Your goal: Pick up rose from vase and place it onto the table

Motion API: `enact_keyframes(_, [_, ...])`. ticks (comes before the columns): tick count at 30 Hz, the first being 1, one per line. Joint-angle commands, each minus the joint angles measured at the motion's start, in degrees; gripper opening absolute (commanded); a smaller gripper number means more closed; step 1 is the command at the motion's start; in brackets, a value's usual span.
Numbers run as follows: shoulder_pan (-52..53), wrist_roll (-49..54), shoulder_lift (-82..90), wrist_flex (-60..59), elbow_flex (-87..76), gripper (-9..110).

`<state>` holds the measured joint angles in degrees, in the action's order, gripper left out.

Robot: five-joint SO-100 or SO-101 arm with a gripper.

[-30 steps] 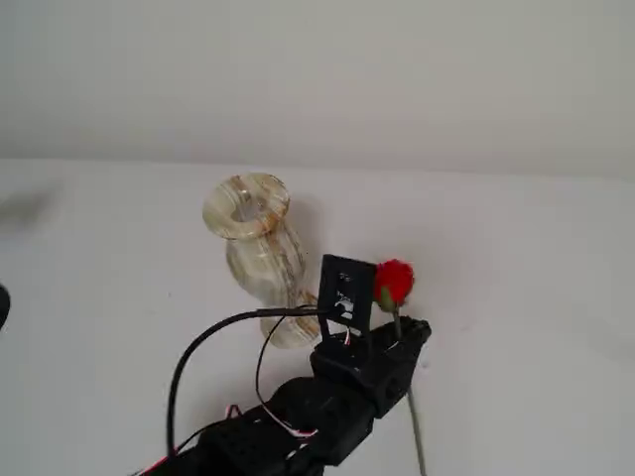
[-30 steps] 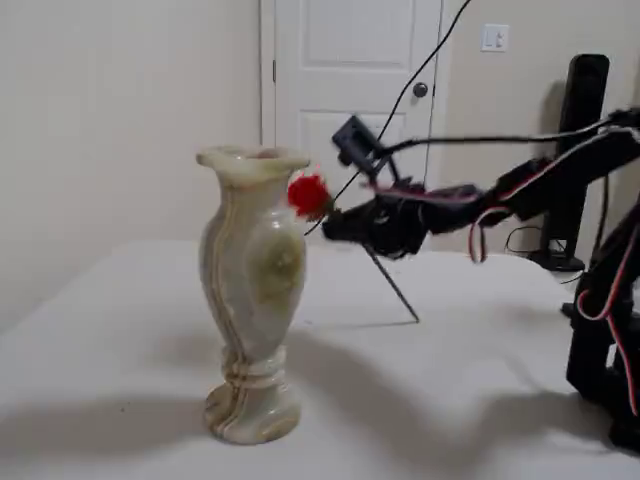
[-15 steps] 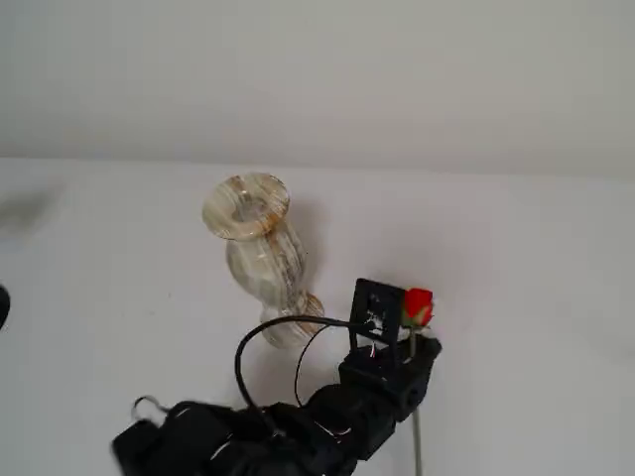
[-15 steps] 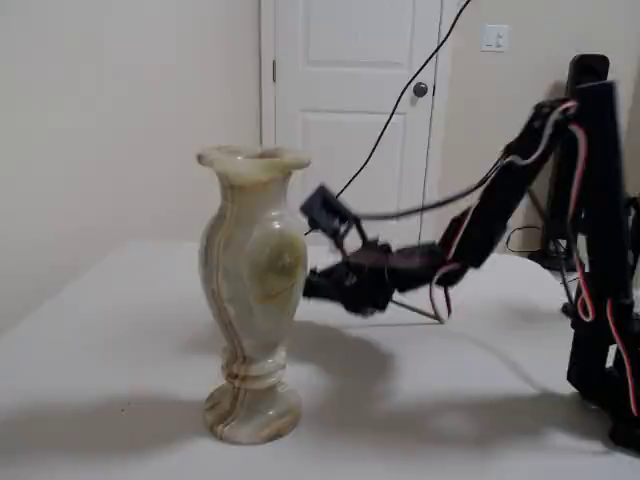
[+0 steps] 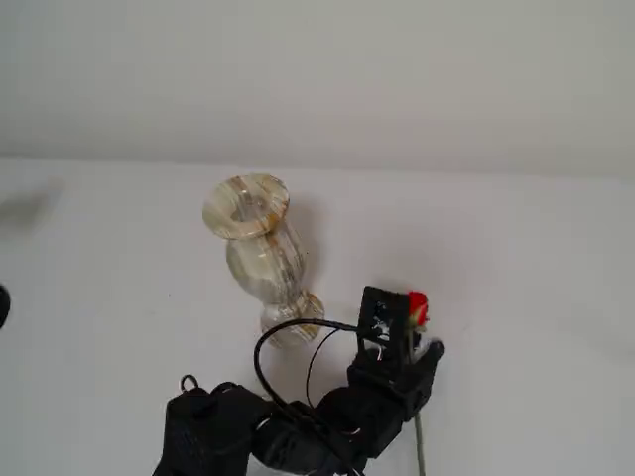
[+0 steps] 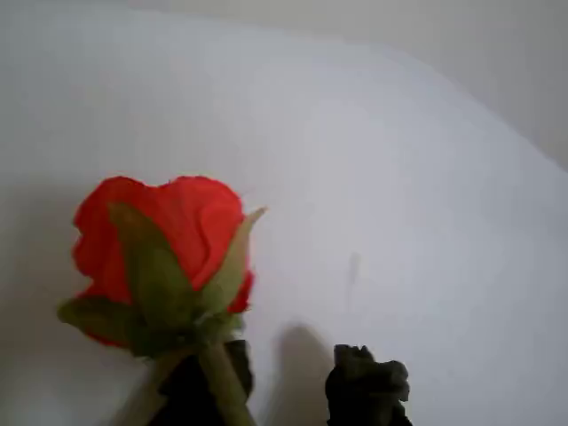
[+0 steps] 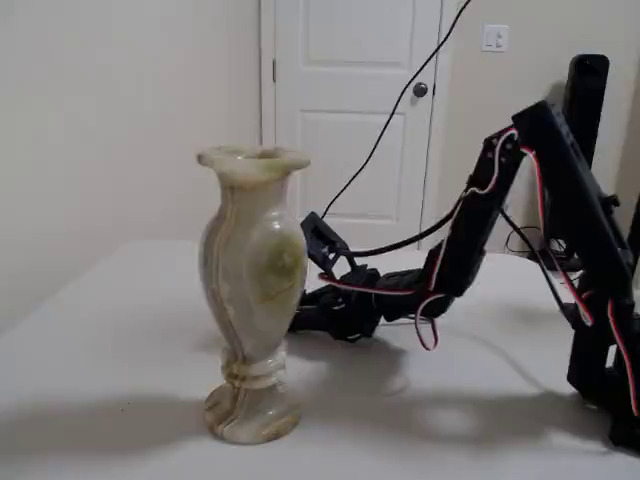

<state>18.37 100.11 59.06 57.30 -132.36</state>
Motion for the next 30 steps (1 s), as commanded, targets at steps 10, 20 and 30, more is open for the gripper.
enact_keyframes(10, [1.85,2.20,0.62,2.02,3.16,42])
enact_keyframes(20, [3.96,8.79,-0.09,6.68,4.92,32])
enact_keyframes(30, [5.01,11.25,-0.09,10.11,4.57,37])
